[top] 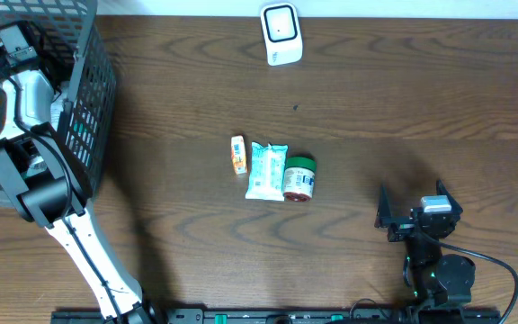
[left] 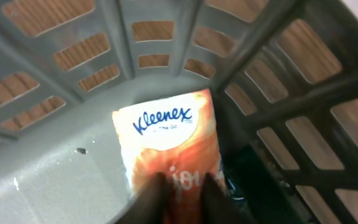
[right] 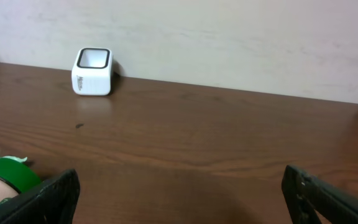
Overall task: Scan the item barcode
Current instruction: 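Move the left gripper back into the basket over the second Kleenex pack, then lower the left gripper and grasp the second orange Kleenex pack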
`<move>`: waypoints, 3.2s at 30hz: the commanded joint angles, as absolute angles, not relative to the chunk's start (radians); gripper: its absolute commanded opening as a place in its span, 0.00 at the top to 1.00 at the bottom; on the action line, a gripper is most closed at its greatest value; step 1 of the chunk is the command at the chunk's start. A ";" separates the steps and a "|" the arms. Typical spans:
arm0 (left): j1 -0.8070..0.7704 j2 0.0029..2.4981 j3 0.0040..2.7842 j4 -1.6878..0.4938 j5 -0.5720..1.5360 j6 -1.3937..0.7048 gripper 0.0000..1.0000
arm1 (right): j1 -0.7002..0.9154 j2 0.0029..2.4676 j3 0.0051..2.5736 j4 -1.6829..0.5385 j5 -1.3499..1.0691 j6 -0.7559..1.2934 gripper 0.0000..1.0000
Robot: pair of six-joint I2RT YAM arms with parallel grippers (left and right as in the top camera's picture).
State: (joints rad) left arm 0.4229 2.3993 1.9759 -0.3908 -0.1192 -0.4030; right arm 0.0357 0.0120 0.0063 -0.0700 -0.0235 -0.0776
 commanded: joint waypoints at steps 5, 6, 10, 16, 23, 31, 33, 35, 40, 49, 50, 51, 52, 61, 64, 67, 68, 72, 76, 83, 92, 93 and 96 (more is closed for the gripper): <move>0.427 2.347 1.987 -0.445 -0.124 -0.400 0.92 | 0.025 0.009 0.006 -0.073 -0.027 -0.083 0.01; 0.427 2.340 1.988 -0.451 -0.124 -0.400 0.93 | 0.025 0.009 0.006 -0.073 -0.027 -0.083 0.01; 0.427 2.311 1.988 -0.472 -0.124 -0.400 0.93 | 0.025 0.009 0.006 -0.073 -0.027 -0.083 0.01; 0.431 2.267 1.988 -0.524 -0.125 -0.401 0.93 | 0.025 0.009 0.006 -0.073 -0.027 -0.083 0.01; 0.431 2.127 1.988 -0.598 -0.125 -0.402 0.93 | 0.025 0.009 0.006 -0.073 -0.027 -0.083 0.01; 0.434 1.897 1.988 -0.714 -0.124 -0.508 0.93 | 0.025 0.009 0.006 -0.073 -0.027 -0.083 0.01; 0.434 1.831 1.988 -0.740 -0.116 -0.521 0.92 | 0.025 0.009 0.006 -0.073 -0.027 -0.083 0.01; 0.434 1.772 1.988 -0.767 -0.096 -0.547 0.93 | 0.025 0.009 0.006 -0.073 -0.027 -0.083 0.01; 0.434 1.632 1.987 -0.848 0.101 -0.548 0.93 | 0.025 0.009 0.006 -0.073 -0.027 -0.083 0.01; 0.434 1.600 1.986 -0.959 0.077 -0.528 0.38 | 0.025 0.009 0.006 -0.074 -0.027 -0.083 0.01; 0.434 1.611 1.984 -0.972 0.068 -0.528 0.36 | 0.025 0.009 0.006 -0.074 -0.027 -0.083 0.01; 0.434 1.626 1.984 -0.989 0.055 -0.528 0.34 | 0.025 0.009 0.006 -0.073 -0.027 -0.083 0.01; 0.434 1.644 1.984 -1.003 0.039 -0.528 0.34 | 0.025 0.009 0.006 -0.074 -0.027 -0.083 0.01; 0.457 1.865 1.983 -1.098 0.011 -0.480 0.27 | 0.025 0.009 0.006 -0.073 -0.027 -0.083 0.01; 0.468 1.936 1.983 -1.126 0.015 -0.484 0.19 | 0.025 0.009 0.006 -0.073 -0.027 -0.083 0.01; 0.471 1.995 1.983 -1.153 0.020 -0.496 0.19 | 0.025 0.009 0.006 -0.073 -0.027 -0.083 0.01; 0.471 2.023 1.982 -1.164 0.040 -0.495 0.19 | 0.025 0.009 0.006 -0.073 -0.027 -0.083 0.01; 0.471 2.081 1.980 -1.174 0.127 -0.496 0.19 | 0.025 0.009 0.006 -0.073 -0.027 -0.083 0.01; 0.471 2.140 1.980 -1.186 0.157 -0.582 0.19 | 0.025 0.009 0.006 -0.073 -0.027 -0.083 0.01; 0.470 2.203 1.974 -1.203 0.157 -0.744 0.19 | 0.025 0.009 0.006 -0.073 -0.027 -0.083 0.01; 0.470 2.211 1.897 -1.114 0.116 -0.765 0.19 | 0.025 0.009 0.006 -0.073 -0.027 -0.083 0.01; 0.470 2.211 1.885 -1.098 0.116 -0.765 0.19 | 0.025 0.009 0.006 -0.073 -0.027 -0.083 0.01; 0.469 2.211 1.844 -1.047 0.116 -0.767 0.18 | 0.025 0.009 0.006 -0.073 -0.027 -0.083 0.01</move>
